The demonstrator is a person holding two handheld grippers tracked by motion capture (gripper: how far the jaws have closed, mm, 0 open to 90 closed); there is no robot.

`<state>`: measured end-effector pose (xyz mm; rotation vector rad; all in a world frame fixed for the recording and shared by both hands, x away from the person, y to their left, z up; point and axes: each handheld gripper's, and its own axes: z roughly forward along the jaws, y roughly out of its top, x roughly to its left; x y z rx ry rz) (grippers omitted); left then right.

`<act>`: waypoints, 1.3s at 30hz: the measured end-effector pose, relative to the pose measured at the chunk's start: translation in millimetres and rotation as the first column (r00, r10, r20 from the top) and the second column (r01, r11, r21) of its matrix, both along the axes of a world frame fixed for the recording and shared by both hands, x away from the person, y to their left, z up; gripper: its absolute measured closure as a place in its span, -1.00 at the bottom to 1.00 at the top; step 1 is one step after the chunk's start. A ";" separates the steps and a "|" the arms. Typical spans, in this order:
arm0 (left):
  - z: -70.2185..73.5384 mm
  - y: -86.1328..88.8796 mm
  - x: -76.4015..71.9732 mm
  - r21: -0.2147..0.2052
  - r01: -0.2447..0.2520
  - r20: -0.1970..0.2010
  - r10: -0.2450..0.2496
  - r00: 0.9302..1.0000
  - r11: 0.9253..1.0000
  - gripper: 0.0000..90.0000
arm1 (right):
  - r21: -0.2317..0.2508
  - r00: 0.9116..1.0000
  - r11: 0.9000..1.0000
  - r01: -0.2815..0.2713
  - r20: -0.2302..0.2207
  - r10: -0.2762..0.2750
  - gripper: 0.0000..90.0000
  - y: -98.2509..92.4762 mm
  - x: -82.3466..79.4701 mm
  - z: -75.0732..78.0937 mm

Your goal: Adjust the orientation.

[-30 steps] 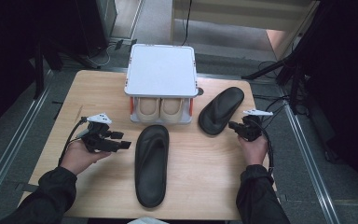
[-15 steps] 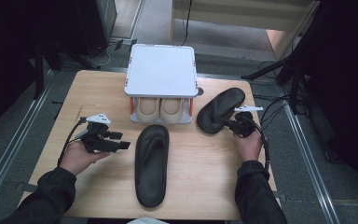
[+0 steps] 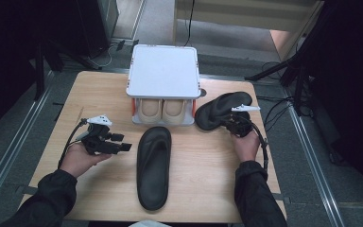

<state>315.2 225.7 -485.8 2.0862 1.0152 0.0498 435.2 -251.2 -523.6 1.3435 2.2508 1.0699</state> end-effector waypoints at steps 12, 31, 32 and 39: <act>0.0 0.5 -1.3 -0.004 -0.006 0.001 0.006 1.000 1.000 -0.10 | 0.040 0.999 0.999 0.025 0.039 -0.027 1.00 -17.0 -2.3 22.9; -0.3 0.7 -7.6 -0.003 0.012 0.019 -0.012 1.000 1.000 -0.09 | 0.034 0.987 0.986 0.163 0.014 -0.163 1.00 -51.0 73.7 38.7; -0.5 0.6 -8.3 -0.001 0.010 0.021 -0.010 1.000 1.000 -0.09 | 0.016 0.987 0.987 0.161 0.013 -0.161 1.00 -49.7 76.3 37.3; -0.8 2.6 -9.6 -0.007 0.008 0.026 -0.008 1.000 1.000 -0.09 | -0.059 0.989 0.989 0.139 -0.035 -0.141 1.00 -47.2 83.0 29.8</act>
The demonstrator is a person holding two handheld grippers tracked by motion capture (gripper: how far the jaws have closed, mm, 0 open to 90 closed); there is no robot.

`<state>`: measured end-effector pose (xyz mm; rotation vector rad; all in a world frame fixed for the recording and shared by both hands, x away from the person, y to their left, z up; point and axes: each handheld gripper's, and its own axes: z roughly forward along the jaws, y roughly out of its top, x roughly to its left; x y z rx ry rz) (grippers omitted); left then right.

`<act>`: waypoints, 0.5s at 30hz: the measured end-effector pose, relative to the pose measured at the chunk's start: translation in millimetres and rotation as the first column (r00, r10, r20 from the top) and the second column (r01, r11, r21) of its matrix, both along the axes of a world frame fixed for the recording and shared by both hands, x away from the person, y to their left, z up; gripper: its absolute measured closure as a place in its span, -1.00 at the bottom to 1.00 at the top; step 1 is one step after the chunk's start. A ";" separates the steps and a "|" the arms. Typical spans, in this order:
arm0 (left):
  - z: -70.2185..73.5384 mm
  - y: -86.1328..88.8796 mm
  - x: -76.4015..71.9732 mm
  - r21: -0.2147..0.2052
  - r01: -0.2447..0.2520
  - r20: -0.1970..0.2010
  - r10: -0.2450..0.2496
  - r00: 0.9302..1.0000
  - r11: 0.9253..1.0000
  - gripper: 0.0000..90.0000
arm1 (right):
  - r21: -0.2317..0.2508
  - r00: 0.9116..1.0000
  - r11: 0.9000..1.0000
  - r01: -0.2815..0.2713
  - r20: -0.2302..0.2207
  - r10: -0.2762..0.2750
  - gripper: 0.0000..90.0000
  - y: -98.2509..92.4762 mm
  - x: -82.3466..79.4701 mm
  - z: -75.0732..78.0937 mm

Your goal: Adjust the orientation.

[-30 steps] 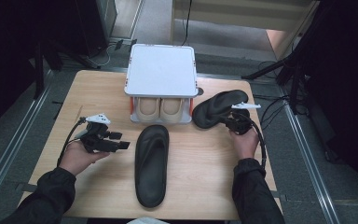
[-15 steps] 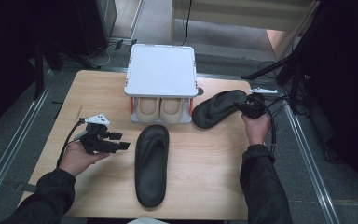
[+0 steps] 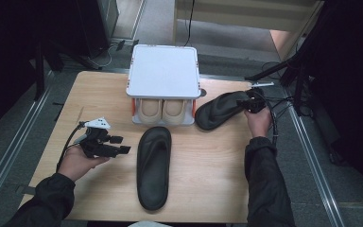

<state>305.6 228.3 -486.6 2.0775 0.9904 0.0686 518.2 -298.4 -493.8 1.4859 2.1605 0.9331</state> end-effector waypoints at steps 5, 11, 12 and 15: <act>0.5 -0.7 -0.1 0.005 0.001 0.002 -0.001 1.000 1.000 -0.09 | 0.005 1.000 1.000 -0.015 -0.013 0.015 1.00 -2.3 -7.6 0.7; -0.6 -3.0 2.7 0.008 0.001 -0.003 -0.001 1.000 1.000 -0.09 | 0.002 0.999 0.999 -0.033 -0.019 0.033 1.00 -7.4 -23.6 1.0; -0.6 -3.5 3.3 0.009 0.002 -0.003 -0.002 1.000 1.000 -0.09 | 0.005 0.999 0.999 -0.036 -0.018 0.036 1.00 -8.6 -26.5 0.9; -0.6 -4.8 4.4 0.004 0.004 0.001 -0.004 1.000 1.000 -0.09 | 0.003 0.999 0.999 -0.036 -0.021 0.036 1.00 -11.5 -33.8 1.3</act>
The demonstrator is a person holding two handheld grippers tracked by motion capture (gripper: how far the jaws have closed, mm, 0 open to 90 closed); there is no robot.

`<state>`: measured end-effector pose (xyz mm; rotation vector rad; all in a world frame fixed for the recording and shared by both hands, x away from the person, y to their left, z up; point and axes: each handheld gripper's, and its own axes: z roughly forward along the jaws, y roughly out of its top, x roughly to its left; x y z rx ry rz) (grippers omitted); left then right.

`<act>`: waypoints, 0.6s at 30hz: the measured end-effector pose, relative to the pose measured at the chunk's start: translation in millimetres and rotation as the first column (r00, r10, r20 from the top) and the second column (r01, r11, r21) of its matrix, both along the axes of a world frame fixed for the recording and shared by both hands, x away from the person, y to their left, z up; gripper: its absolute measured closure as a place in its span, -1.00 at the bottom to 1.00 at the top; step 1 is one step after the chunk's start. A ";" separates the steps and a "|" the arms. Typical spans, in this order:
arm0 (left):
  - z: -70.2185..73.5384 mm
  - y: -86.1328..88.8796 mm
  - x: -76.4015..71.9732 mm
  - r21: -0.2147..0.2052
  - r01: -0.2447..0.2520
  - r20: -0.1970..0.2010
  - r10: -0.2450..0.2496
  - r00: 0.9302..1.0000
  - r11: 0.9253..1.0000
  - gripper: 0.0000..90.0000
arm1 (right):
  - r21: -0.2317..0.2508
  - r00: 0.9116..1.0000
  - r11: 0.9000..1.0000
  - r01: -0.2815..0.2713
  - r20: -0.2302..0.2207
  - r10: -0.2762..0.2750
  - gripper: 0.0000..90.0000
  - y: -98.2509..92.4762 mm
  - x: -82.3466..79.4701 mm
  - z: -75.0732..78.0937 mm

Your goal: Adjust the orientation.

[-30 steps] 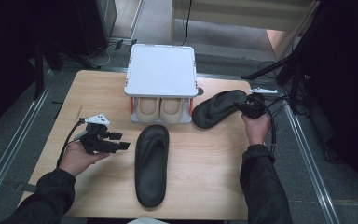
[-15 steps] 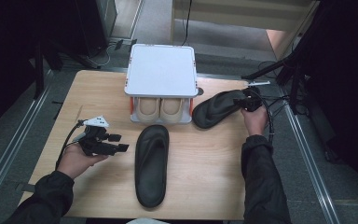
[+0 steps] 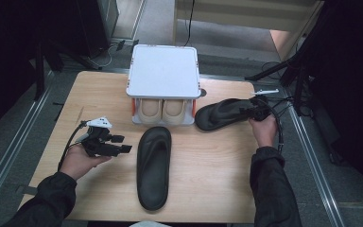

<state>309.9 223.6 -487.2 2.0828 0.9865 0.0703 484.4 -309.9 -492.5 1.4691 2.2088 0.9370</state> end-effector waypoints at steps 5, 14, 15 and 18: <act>1.8 -2.1 1.4 0.001 0.009 0.003 -0.009 1.000 1.000 -0.09 | 0.007 1.000 1.000 -0.003 -0.008 0.003 1.00 -4.1 -11.2 0.3; 3.1 -3.6 4.4 -0.003 0.015 0.008 -0.015 1.000 1.000 -0.09 | 0.021 1.000 1.000 0.002 -0.014 -0.001 1.00 -8.9 -38.9 1.1; 3.1 -4.0 4.7 -0.004 0.017 0.009 -0.016 1.000 1.000 -0.09 | 0.019 1.000 1.000 -0.002 -0.011 0.002 1.00 -9.0 -43.0 0.9; 3.3 -5.2 5.5 -0.002 0.018 0.009 -0.018 1.000 1.000 -0.09 | 0.016 1.000 1.000 -0.015 -0.006 0.015 1.00 -8.8 -52.7 0.5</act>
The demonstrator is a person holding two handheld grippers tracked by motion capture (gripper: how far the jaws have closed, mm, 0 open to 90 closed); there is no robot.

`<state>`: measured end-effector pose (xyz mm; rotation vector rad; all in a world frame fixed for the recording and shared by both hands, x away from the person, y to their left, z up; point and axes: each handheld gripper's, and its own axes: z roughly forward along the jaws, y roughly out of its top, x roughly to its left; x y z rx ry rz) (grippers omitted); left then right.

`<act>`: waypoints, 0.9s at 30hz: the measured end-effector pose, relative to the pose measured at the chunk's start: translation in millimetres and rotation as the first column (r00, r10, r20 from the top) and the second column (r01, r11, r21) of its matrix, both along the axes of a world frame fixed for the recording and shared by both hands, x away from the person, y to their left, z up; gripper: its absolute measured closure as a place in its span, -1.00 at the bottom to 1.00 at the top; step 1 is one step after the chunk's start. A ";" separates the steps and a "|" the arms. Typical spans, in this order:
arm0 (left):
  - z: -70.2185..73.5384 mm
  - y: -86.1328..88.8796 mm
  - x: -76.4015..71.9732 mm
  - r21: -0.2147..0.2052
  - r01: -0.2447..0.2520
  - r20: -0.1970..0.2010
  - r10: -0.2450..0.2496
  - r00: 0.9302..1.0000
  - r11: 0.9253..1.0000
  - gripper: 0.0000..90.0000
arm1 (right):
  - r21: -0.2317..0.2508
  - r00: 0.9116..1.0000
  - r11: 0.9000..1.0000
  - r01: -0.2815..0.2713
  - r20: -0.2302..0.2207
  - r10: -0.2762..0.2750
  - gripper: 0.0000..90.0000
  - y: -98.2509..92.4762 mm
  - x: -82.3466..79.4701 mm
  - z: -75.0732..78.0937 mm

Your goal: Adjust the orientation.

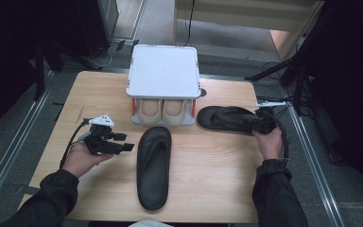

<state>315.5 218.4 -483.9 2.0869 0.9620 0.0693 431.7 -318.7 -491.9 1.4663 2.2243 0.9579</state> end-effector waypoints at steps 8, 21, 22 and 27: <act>0.3 -1.6 1.2 -0.001 0.002 -0.001 -0.002 1.000 1.000 -0.09 | 0.017 1.000 1.000 -0.013 0.003 0.013 1.00 2.1 -21.4 -1.4; 1.2 -0.6 2.4 0.004 -0.002 0.005 0.002 1.000 1.000 -0.09 | 0.099 0.994 0.990 -0.099 0.050 0.094 0.41 0.3 -24.7 15.8; 1.4 -0.4 2.3 0.004 -0.003 0.005 0.002 1.000 1.000 -0.09 | 0.097 0.994 0.990 -0.106 0.048 0.102 0.38 2.0 -25.3 15.8; 1.6 -0.3 2.1 0.008 0.001 0.007 -0.001 1.000 1.000 -0.09 | 0.091 0.991 0.987 -0.135 0.039 0.132 0.24 9.5 -25.4 13.6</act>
